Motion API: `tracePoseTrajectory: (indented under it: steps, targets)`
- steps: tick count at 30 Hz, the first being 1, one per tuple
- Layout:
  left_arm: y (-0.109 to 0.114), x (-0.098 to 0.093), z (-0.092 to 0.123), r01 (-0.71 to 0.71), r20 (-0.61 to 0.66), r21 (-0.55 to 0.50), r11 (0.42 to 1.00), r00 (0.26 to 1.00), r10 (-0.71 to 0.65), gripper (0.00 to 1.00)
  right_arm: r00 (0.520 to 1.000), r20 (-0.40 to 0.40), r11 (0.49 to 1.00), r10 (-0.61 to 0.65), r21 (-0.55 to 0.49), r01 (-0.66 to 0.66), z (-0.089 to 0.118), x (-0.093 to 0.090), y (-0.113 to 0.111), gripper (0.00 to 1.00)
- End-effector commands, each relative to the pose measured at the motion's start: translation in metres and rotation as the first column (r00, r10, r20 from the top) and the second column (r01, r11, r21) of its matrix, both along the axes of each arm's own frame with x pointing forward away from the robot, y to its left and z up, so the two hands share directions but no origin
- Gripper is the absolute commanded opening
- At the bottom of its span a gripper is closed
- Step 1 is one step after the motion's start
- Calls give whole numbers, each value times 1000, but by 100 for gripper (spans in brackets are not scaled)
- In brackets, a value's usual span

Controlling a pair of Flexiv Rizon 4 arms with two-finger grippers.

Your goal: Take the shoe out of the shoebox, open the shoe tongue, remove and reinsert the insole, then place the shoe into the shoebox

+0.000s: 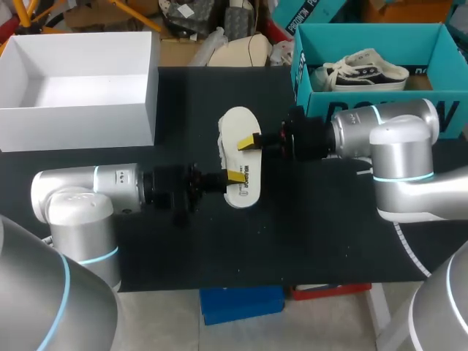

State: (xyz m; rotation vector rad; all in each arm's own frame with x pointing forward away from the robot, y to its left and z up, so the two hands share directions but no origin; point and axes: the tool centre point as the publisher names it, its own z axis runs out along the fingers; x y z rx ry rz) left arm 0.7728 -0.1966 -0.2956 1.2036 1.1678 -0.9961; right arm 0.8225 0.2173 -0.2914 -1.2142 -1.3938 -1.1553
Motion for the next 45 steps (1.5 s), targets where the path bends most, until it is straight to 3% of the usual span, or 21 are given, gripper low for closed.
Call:
tracePoseTrajectory:
  steps: [1, 8, 11, 13, 24, 25, 27, 28, 30, 34, 36, 37, 39, 41, 42, 43, 45]
  targets:
    - [-1, -1, 0, -2, 2, 3, 1000, 1000, 2, 0, 1000, 5, 1000, -8, 0, 8, -3, 1, 2, 28]
    - [-1, -1, 0, -2, 2, 3, 1000, 1000, 2, 0, 1000, 22, 1000, -22, -11, 23, 0, 2, -3, 27]
    - [-1, -1, 0, -2, 2, 3, 1000, 1000, 2, 0, 999, 28, 1000, -27, -14, 27, 1, 3, -3, 7]
    - [-1, -1, 0, -2, 2, 3, 1000, 1000, 2, 0, 999, 29, 999, -28, -16, 28, 1, 3, -3, 0]
    - [0, -2, 2, -5, 12, 25, 1000, 1000, 5, 0, 999, 34, 999, -30, -27, 31, 0, 4, -3, 0]
    - [4, -1, 7, -32, 28, 76, 997, 999, 30, 100, 999, 34, 999, -30, -27, 31, 0, 4, -3, 0]
    - [17, -2, 18, -43, 66, 91, 995, 997, 37, 100, 999, 34, 999, -30, -27, 31, 0, 4, -3, 0]
    - [24, -3, 23, -52, 74, 154, 987, 996, 40, 100, 999, 34, 999, -30, -27, 31, 0, 4, -3, 0]
    - [33, -6, 27, -62, 106, 348, 935, 994, 26, 100, 999, 34, 999, -30, -27, 31, 0, 4, -3, 0]
    - [54, -19, 39, -68, 151, 545, 836, 988, -18, 100, 999, 34, 999, -30, -27, 31, 0, 4, -3, 0]
    - [61, -25, 43, -99, 180, 673, 733, 983, -32, 100, 999, 34, 999, -30, -27, 31, 0, 4, -3, 0]
    - [65, -28, 44, -157, 229, 758, 633, 973, -32, 100, 999, 34, 999, -30, -27, 31, 0, 4, -3, 0]
    - [67, -30, 47, -198, 252, 819, 539, 967, -28, 100, 999, 34, 999, -30, -27, 31, 0, 4, -3, 0]
    - [63, -35, 50, -294, 319, 898, 327, 948, -23, 100, 999, 34, 999, -30, -27, 31, 0, 4, -3, 0]
    - [62, -36, 51, -317, 336, 909, 269, 941, -26, 100, 999, 34, 999, -30, -27, 31, 0, 4, -3, 0]
    - [60, -37, 52, -362, 371, 917, 166, 928, -22, 100, 999, 34, 999, -30, -27, 31, 0, 4, -3, 0]
    - [56, -38, 54, -387, 392, 913, 126, 920, -18, 100, 999, 34, 999, -30, -27, 31, 0, 4, -3, 0]
